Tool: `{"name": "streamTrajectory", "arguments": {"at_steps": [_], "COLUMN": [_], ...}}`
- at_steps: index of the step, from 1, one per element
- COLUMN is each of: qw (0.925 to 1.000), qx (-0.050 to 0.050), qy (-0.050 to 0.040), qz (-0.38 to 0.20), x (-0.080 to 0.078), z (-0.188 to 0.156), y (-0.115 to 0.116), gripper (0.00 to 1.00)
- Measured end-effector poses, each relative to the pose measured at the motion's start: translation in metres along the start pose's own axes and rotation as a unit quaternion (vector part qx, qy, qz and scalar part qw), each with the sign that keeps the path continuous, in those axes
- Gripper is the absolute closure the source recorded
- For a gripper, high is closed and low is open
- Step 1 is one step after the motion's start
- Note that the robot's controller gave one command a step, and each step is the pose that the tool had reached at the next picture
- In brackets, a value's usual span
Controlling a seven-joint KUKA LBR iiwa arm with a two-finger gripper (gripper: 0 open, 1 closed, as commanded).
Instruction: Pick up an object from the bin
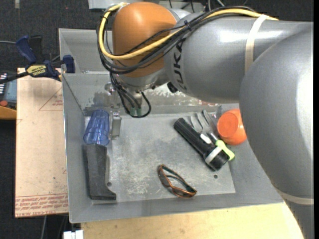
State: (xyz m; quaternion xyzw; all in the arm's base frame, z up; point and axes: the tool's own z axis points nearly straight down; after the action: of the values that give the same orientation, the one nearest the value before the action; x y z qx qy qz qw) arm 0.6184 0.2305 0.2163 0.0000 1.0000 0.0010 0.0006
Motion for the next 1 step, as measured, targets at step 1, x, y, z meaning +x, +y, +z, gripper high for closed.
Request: {"name": "streamTrajectory", "arguments": {"at_steps": [1], "qw": [0.9921], "qx": [0.000], "qy": [-0.0012], "qz": [-0.126], "x": [-0.0169], "z": [0.0905], "y": [0.0049], "gripper": [0.00]}}
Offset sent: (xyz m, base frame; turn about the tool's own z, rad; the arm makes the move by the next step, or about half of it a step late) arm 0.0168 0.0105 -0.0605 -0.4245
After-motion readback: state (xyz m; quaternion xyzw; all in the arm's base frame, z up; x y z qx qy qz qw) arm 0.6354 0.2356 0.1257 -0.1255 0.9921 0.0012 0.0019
